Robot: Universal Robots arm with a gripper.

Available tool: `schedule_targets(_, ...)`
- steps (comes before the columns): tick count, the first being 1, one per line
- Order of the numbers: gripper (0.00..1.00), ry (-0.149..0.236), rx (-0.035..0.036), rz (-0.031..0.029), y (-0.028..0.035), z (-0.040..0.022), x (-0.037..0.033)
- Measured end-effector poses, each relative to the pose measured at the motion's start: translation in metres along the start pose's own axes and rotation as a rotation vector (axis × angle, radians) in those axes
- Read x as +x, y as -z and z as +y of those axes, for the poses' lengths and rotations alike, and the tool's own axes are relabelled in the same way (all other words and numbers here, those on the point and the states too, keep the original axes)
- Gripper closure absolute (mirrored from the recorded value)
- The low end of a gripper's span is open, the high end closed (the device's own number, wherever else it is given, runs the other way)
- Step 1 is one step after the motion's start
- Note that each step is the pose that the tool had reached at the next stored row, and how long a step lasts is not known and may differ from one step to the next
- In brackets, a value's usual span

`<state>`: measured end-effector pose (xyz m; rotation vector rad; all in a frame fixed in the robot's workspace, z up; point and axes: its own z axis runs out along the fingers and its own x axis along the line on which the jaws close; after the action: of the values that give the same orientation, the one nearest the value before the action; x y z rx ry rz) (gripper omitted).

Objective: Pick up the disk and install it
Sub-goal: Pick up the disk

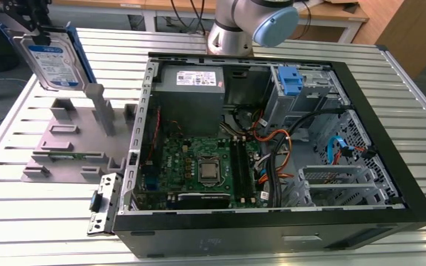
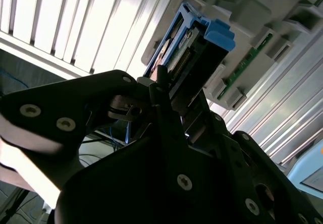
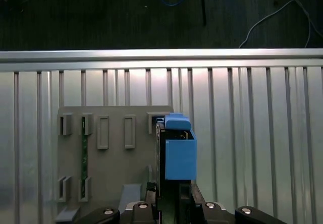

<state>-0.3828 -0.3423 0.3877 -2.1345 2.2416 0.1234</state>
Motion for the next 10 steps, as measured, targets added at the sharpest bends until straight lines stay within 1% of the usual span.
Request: schedule_targets(10, 0.65, 0.000, 0.0002, -0.0001, 0.0111, 0.0005, -0.0010)
